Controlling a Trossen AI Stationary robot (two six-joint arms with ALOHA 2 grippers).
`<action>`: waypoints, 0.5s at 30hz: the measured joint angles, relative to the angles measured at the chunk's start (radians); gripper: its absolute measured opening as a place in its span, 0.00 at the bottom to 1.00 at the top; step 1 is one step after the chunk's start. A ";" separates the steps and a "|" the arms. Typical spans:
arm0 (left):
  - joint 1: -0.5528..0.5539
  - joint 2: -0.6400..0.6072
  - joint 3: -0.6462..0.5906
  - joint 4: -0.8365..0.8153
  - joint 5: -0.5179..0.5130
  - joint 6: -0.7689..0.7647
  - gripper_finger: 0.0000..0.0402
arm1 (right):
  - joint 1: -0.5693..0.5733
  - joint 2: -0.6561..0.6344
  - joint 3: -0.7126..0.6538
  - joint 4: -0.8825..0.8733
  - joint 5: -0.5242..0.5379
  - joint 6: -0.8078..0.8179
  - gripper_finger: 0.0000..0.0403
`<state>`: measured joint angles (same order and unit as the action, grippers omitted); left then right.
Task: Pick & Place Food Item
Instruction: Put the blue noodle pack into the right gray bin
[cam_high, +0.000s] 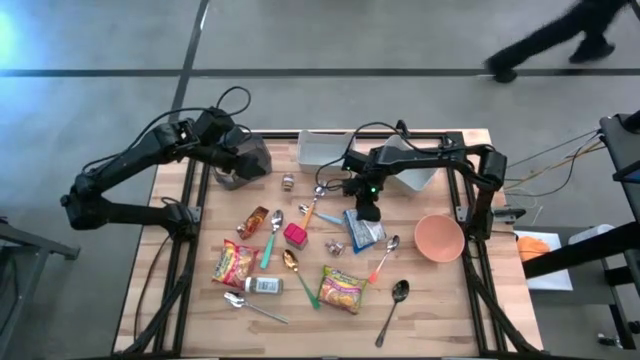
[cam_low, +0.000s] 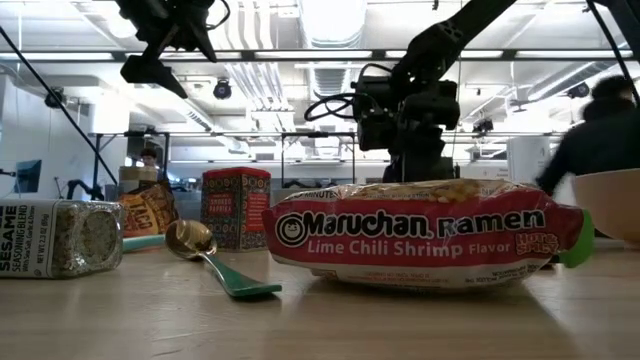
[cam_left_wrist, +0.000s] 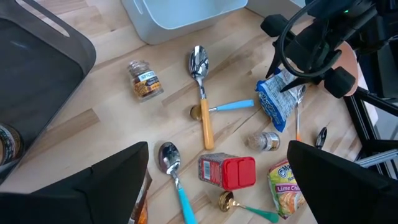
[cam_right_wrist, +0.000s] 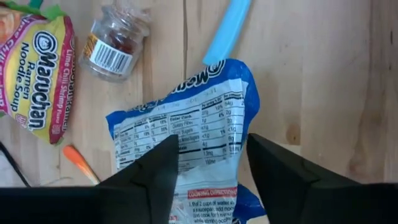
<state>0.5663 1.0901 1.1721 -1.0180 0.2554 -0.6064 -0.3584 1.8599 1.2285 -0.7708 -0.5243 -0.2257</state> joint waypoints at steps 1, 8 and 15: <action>0.000 0.000 0.000 0.000 0.000 0.000 0.96 | 0.000 0.000 0.000 0.000 0.000 -0.001 0.41; 0.000 0.000 0.000 0.000 0.000 0.000 0.96 | 0.000 0.000 0.000 0.000 0.000 -0.014 0.22; 0.000 0.000 0.000 0.000 0.000 0.003 0.96 | 0.000 0.000 0.000 0.000 0.001 -0.014 0.04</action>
<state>0.5663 1.0901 1.1721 -1.0180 0.2554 -0.6029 -0.3584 1.8599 1.2282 -0.7705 -0.5236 -0.2400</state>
